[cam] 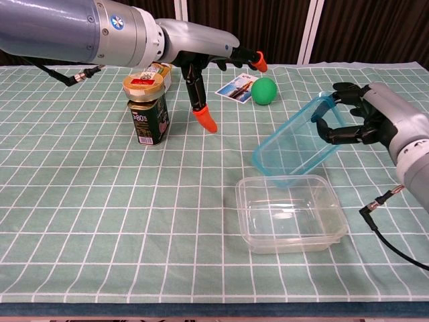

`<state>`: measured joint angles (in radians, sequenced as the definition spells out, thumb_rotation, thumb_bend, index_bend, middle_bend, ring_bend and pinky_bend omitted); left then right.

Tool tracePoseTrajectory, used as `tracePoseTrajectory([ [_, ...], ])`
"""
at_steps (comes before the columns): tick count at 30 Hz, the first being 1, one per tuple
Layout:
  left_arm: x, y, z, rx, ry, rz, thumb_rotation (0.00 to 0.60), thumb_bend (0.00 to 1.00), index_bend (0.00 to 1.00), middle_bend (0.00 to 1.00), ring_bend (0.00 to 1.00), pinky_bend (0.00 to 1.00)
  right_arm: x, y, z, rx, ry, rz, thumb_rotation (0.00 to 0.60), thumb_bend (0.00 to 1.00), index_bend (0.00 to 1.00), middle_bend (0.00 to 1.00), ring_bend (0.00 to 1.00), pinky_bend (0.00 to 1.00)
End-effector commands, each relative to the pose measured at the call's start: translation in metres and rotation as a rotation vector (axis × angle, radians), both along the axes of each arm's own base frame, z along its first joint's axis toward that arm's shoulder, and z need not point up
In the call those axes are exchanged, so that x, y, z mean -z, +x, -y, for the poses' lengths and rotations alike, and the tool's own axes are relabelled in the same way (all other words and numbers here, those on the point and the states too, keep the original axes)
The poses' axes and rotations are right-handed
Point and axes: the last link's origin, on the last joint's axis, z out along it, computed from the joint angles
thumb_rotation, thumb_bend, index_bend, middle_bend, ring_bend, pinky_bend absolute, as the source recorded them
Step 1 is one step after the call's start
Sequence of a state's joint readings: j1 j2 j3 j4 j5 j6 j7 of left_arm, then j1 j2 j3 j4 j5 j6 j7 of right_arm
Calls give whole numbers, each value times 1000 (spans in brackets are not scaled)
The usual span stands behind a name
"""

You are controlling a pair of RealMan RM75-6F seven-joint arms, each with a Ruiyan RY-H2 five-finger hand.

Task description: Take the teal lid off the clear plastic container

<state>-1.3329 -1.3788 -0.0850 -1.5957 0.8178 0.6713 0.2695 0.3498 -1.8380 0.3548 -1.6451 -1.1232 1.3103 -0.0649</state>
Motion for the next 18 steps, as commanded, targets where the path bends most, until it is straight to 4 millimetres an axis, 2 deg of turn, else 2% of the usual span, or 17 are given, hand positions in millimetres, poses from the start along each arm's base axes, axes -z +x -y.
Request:
tracePoseTrajectory([
  [1, -3, -1, 0, -3, 5, 9, 600, 0, 0, 0, 0, 92, -3, -1, 8, 8, -12, -18, 600, 586, 555, 53, 0, 0],
  [11, -20, -10, 2, -14, 31, 29, 600, 0, 0, 0, 0, 91, -20, -12, 52, 84, -52, -130, 600, 587, 544, 53, 0, 0],
  [12, -22, -11, 2, -16, 33, 31, 600, 0, 0, 0, 0, 91, -21, -14, 56, 92, -51, -151, 600, 587, 499, 50, 0, 0],
  [14, -25, -15, 3, -19, 38, 30, 600, 0, 0, 0, 0, 92, -24, -18, 65, 105, -38, -203, 600, 567, 283, 24, 0, 0],
  [15, -28, -17, 3, -20, 43, 28, 600, 0, 0, 0, 0, 92, -24, -20, 68, 112, -24, -227, 600, 527, 136, 8, 0, 0],
  [16, -30, -19, 3, -21, 46, 28, 600, 0, 0, 0, 0, 91, -25, -24, 72, 121, -7, -263, 600, 480, 34, 0, 0, 0],
  [18, -34, -23, 4, -23, 54, 28, 600, 0, 0, 0, 0, 88, -28, -27, 79, 126, 17, -327, 600, 411, 0, 0, 0, 0],
])
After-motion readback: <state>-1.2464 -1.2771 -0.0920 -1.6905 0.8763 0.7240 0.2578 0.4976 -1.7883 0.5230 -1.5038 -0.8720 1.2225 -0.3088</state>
